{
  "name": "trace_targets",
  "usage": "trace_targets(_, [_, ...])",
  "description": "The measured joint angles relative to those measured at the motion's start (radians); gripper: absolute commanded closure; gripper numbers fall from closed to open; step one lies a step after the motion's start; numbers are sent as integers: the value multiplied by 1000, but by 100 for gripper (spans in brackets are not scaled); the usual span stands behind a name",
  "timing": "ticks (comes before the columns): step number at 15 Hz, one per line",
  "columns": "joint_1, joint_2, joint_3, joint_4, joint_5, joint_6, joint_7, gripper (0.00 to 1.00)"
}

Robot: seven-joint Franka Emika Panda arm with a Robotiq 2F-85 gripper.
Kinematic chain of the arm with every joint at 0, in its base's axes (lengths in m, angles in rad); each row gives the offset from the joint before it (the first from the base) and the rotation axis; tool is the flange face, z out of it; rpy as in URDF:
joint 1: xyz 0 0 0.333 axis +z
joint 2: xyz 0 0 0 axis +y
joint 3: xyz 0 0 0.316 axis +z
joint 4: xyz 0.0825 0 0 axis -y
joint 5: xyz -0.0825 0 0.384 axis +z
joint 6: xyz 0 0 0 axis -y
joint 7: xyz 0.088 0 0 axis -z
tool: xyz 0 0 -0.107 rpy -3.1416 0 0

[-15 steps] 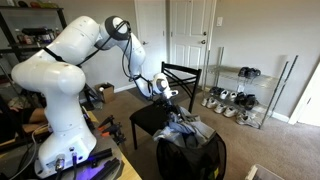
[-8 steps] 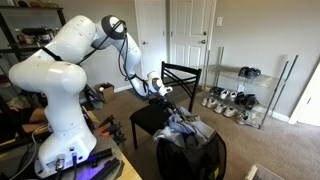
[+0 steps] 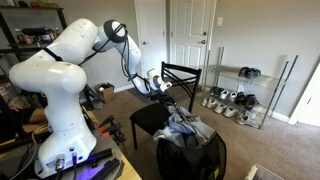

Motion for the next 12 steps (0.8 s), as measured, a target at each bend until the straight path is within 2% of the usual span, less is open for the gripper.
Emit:
trace_targets(3, [-44,47,15,100,0,-108,-38,0])
trace_targets(7, [-142,134,56,263,0,-240,-48,0])
trace_targets(12, [-243,239,104,469,0,-355,-48,0])
